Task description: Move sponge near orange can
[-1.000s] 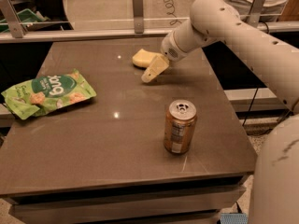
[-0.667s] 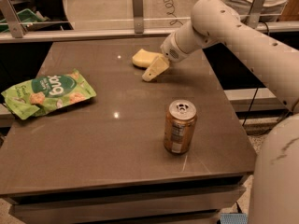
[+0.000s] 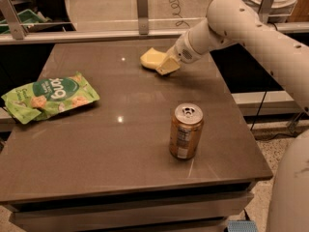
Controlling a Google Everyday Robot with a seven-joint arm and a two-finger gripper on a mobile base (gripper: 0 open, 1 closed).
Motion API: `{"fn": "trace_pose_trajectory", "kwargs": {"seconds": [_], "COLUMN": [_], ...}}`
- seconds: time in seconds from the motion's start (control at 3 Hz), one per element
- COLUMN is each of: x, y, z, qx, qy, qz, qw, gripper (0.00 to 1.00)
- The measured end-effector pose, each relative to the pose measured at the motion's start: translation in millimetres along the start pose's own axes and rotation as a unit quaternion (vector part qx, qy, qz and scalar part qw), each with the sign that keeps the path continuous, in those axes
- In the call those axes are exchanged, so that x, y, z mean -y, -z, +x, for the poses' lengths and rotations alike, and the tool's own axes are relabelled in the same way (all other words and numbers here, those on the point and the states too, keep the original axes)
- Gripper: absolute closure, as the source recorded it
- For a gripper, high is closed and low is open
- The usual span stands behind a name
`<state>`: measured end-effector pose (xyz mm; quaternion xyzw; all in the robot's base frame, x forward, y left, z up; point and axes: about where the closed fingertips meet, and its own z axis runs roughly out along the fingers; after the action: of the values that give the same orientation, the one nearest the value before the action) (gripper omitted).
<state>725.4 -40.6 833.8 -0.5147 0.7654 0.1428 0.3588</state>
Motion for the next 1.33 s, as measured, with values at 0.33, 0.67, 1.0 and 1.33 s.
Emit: {"fn": "trace_pose_trajectory", "kwargs": {"seconds": [0.33,0.67,1.0,1.33], "x": [-11,-26,-53,-75], "y": [29,60,91,124], "z": [3,4,18,51], "qx": [0.003,0.009,0.0,-0.024], "qy": [0.003,0.021,0.054,0.08], "qz": [-0.005,-0.035,-0.092,-0.134], "qw": [1.0,0.9991,0.9943,0.9875], "gripper": [0.88,1.0,1.0,1.0]}}
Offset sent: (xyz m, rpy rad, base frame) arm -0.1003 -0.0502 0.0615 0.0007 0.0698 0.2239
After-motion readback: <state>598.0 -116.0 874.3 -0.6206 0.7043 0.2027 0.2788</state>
